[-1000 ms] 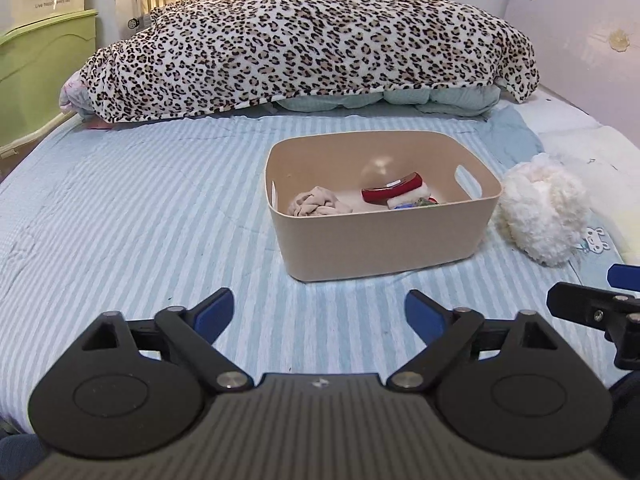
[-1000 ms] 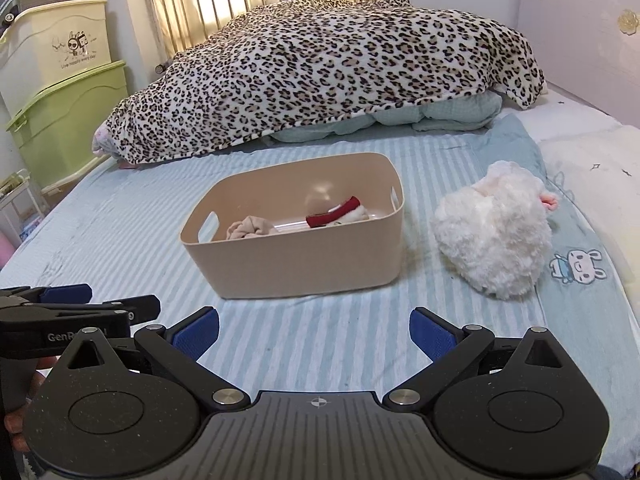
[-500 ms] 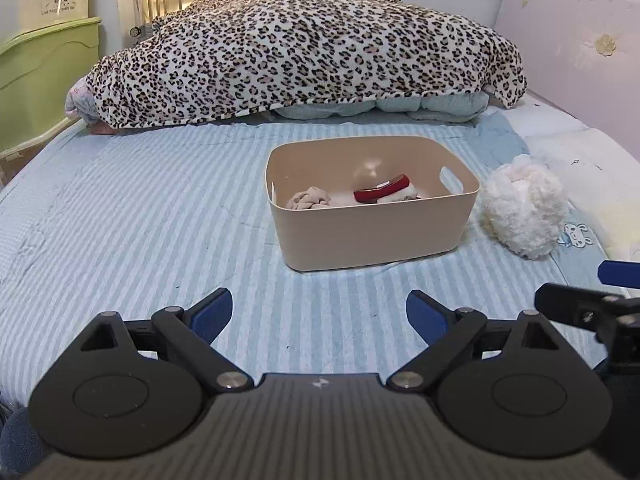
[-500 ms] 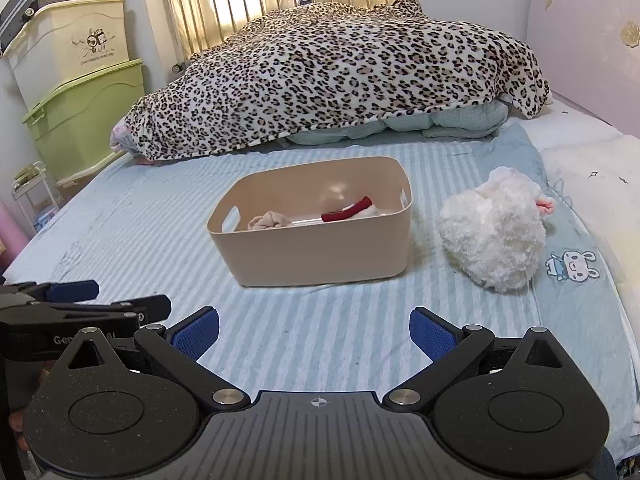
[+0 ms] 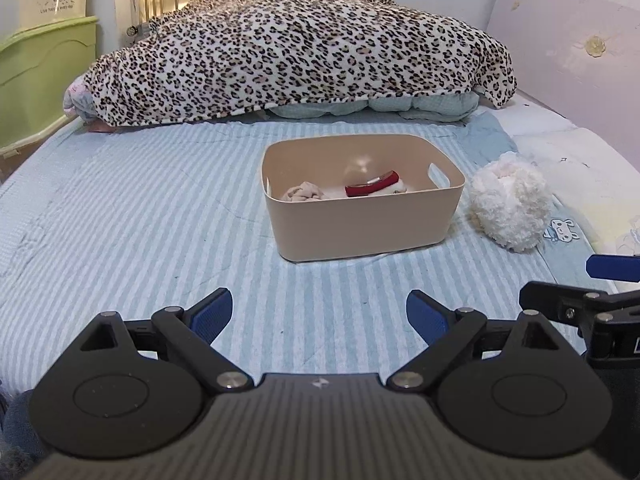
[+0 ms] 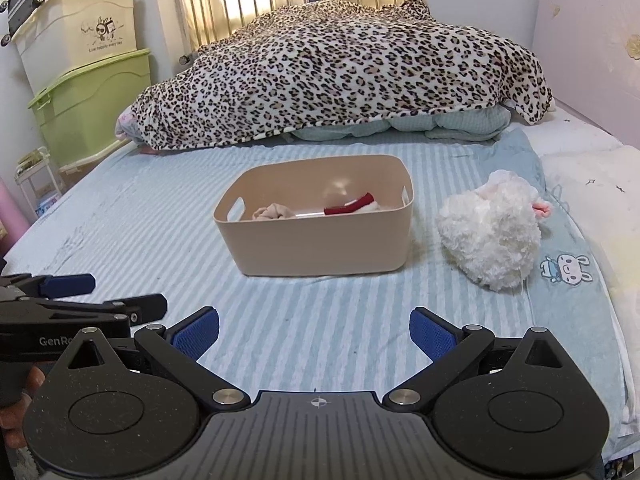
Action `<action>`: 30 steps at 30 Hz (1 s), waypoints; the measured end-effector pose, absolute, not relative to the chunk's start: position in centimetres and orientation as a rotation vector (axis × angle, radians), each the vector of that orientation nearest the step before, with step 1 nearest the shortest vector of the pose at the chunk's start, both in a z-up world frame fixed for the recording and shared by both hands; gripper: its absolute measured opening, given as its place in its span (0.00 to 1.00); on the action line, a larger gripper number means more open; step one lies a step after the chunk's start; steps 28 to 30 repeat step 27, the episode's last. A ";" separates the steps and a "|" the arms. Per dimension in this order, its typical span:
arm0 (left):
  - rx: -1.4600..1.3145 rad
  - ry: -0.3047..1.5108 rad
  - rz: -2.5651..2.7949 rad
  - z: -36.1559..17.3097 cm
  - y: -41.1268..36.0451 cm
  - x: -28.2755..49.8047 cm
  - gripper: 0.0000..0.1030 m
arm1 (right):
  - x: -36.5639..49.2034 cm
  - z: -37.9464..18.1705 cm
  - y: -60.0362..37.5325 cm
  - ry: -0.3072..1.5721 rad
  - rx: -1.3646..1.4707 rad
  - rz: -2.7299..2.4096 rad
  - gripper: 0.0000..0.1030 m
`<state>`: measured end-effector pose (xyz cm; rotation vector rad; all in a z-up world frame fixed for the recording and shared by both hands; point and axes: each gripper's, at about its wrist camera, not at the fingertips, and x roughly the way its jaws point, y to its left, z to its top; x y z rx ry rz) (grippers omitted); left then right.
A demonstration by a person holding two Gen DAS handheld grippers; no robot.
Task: Organize objects
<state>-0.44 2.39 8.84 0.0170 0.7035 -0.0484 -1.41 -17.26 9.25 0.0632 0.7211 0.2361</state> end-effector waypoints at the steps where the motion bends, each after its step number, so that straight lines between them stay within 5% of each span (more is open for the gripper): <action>1: 0.018 0.698 -0.048 8.9 2.4 -0.6 0.91 | -1.5 9.2 -17.2 0.723 0.060 0.237 1.00; 30: 0.027 0.731 -0.058 8.3 3.0 -0.7 0.96 | -1.7 8.5 -17.6 0.739 0.046 0.227 1.00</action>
